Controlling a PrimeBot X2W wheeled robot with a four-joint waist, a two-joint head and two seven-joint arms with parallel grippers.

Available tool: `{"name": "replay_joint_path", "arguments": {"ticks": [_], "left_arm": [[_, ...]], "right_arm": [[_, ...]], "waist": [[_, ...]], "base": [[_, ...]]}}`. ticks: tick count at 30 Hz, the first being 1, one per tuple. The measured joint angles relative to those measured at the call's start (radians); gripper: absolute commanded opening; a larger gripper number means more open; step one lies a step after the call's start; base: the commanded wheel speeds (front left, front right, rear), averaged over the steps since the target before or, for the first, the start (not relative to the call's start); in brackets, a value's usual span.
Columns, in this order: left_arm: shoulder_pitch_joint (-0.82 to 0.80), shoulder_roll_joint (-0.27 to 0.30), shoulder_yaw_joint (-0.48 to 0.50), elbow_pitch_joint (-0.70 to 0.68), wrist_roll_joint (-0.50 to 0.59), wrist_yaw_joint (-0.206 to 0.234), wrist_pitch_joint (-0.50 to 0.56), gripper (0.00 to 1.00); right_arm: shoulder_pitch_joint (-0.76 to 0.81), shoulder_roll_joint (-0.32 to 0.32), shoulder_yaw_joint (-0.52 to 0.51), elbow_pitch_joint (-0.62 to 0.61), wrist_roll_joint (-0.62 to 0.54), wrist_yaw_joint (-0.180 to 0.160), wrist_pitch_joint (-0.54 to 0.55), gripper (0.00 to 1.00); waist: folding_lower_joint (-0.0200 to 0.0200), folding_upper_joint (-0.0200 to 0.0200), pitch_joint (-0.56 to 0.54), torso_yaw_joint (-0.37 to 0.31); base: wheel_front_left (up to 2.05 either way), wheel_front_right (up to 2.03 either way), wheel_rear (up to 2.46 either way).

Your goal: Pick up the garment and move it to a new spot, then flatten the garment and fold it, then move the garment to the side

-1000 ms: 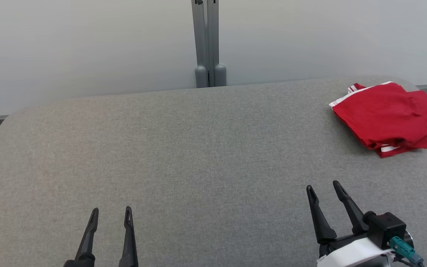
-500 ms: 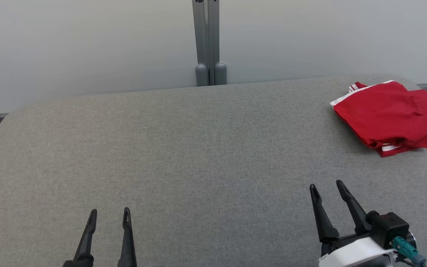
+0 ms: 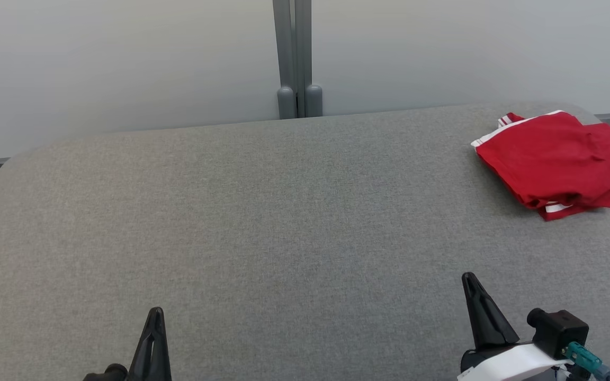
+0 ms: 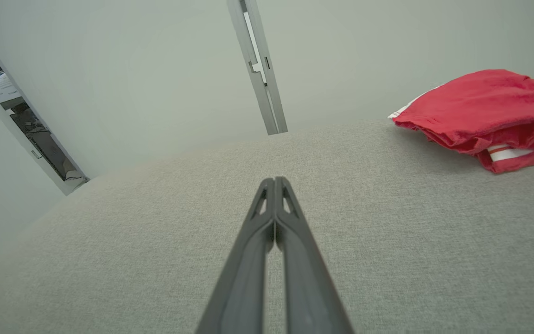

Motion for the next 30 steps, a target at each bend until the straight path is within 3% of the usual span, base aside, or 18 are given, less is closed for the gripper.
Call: {"name": "replay_joint_path", "arguments": {"ticks": [30], "left_arm": [[-0.116, 0.025, 0.047, 0.102, -0.546, -0.063, 0.102, 0.0]], "right_arm": [[-0.062, -0.021, -0.053, 0.038, 0.507, 0.0, 0.108, 0.0]], "waist": [[0.0, 0.0, 0.012, -0.004]], "base": [[0.0, 0.0, 0.0]]}}
